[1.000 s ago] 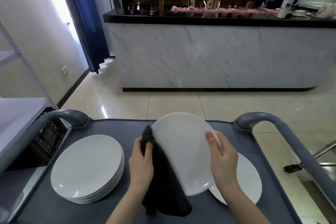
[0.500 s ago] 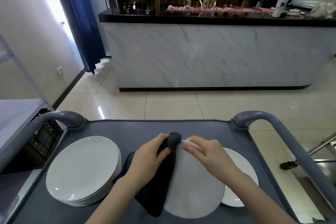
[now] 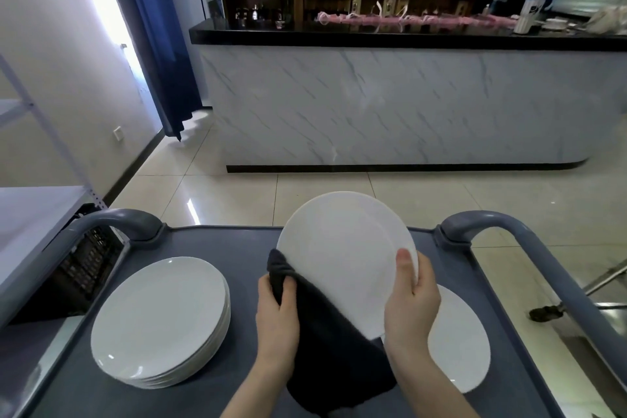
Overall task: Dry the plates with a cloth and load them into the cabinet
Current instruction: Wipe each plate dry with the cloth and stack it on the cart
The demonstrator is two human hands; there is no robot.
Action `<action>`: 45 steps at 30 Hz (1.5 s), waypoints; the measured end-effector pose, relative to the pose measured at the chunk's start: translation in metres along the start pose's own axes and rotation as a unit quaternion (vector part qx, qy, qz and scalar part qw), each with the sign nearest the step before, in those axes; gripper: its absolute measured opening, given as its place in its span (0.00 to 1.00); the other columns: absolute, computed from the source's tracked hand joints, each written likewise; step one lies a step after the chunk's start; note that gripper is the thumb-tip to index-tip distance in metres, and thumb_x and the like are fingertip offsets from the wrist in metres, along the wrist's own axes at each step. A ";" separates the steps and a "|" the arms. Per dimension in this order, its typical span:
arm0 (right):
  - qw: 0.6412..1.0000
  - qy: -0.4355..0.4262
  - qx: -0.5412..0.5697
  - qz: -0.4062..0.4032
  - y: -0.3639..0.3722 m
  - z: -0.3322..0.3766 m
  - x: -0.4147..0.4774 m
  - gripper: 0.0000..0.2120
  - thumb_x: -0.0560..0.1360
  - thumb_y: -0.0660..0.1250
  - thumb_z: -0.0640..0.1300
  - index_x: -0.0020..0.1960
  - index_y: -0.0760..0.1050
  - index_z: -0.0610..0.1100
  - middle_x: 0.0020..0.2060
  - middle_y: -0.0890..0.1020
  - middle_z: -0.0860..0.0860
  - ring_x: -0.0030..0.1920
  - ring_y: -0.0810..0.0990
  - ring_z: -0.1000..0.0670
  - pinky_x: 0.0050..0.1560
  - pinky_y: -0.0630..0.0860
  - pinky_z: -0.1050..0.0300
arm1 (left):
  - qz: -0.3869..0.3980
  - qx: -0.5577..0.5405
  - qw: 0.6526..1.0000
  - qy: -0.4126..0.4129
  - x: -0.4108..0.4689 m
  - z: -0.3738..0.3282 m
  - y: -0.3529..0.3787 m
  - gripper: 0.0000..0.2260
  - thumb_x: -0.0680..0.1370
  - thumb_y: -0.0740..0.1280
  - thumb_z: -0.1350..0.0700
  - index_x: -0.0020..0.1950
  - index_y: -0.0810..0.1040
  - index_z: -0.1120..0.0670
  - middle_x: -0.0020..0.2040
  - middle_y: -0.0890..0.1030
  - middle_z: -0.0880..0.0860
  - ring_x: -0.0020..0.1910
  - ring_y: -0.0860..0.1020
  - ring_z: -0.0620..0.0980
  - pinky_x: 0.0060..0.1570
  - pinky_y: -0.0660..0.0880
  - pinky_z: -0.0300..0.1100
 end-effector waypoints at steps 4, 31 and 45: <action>0.990 -0.051 -0.069 0.115 0.006 0.006 0.006 0.08 0.81 0.62 0.54 0.45 0.74 0.53 0.37 0.80 0.54 0.38 0.78 0.55 0.38 0.73 0.59 | 0.015 -0.026 0.999 0.022 0.006 -0.012 -0.010 0.06 0.81 0.63 0.51 0.46 0.76 0.41 0.44 0.82 0.45 0.50 0.80 0.47 0.48 0.75 0.45; 0.998 0.044 -0.018 0.047 0.012 -0.016 0.008 0.14 0.80 0.64 0.55 0.39 0.79 0.51 0.36 0.82 0.51 0.35 0.77 0.56 0.40 0.76 0.55 | -0.024 0.013 1.000 0.010 0.003 0.004 -0.011 0.02 0.80 0.61 0.46 0.48 0.72 0.40 0.43 0.80 0.39 0.50 0.78 0.45 0.50 0.73 0.49; 0.906 -0.133 -0.184 0.358 0.054 0.014 0.009 0.15 0.78 0.67 0.55 0.37 0.75 0.48 0.29 0.73 0.49 0.31 0.68 0.57 0.33 0.63 0.62 | 0.163 0.250 0.923 0.244 0.012 -0.078 0.023 0.06 0.79 0.65 0.47 0.53 0.73 0.37 0.45 0.81 0.35 0.46 0.78 0.37 0.46 0.74 0.37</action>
Point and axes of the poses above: each hand's wrist, its own x-axis towards the middle knuckle, its own y-axis out of the palm, z = x × y, the point moved 10 cm from there along x, towards the middle knuckle
